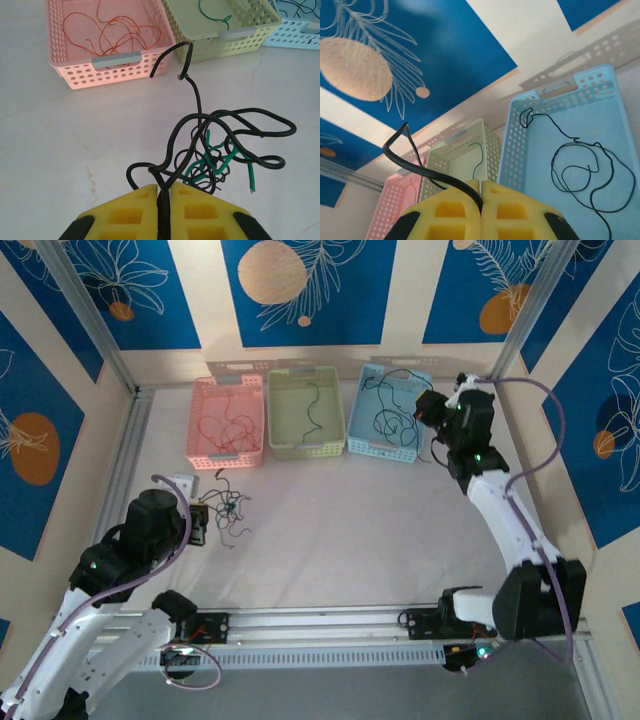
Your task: Untangle the cables
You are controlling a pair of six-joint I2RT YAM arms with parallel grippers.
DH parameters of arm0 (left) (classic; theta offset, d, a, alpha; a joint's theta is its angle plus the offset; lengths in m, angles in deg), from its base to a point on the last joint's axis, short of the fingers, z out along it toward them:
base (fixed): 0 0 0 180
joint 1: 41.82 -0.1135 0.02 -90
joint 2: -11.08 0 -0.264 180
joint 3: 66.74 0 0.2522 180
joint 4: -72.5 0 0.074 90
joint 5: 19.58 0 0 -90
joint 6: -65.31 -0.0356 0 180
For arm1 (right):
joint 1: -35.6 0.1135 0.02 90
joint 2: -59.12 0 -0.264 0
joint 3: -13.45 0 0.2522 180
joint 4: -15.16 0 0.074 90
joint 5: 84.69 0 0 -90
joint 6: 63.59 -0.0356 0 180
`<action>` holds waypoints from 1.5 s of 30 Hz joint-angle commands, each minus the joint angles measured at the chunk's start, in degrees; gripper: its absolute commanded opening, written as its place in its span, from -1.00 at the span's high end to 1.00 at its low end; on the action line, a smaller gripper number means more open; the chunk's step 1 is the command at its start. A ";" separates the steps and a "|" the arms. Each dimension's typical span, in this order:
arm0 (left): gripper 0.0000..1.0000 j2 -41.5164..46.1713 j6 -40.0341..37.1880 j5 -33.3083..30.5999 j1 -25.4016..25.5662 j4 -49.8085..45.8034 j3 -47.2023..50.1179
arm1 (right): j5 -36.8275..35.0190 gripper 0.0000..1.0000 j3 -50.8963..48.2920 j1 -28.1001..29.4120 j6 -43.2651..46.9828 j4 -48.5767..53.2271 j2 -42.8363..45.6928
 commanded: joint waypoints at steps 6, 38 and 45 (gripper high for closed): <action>1.00 0.06 -0.63 1.13 -0.70 1.32 0.42 | 0.07 1.00 16.05 -1.95 -9.66 1.40 -19.49; 1.00 -0.65 -0.71 2.07 -0.89 1.60 0.68 | -0.88 0.10 26.71 -4.76 -0.68 13.31 -32.20; 1.00 -0.64 -0.71 2.25 -1.06 1.58 0.74 | -2.80 0.08 11.48 -2.10 1.49 8.35 -14.31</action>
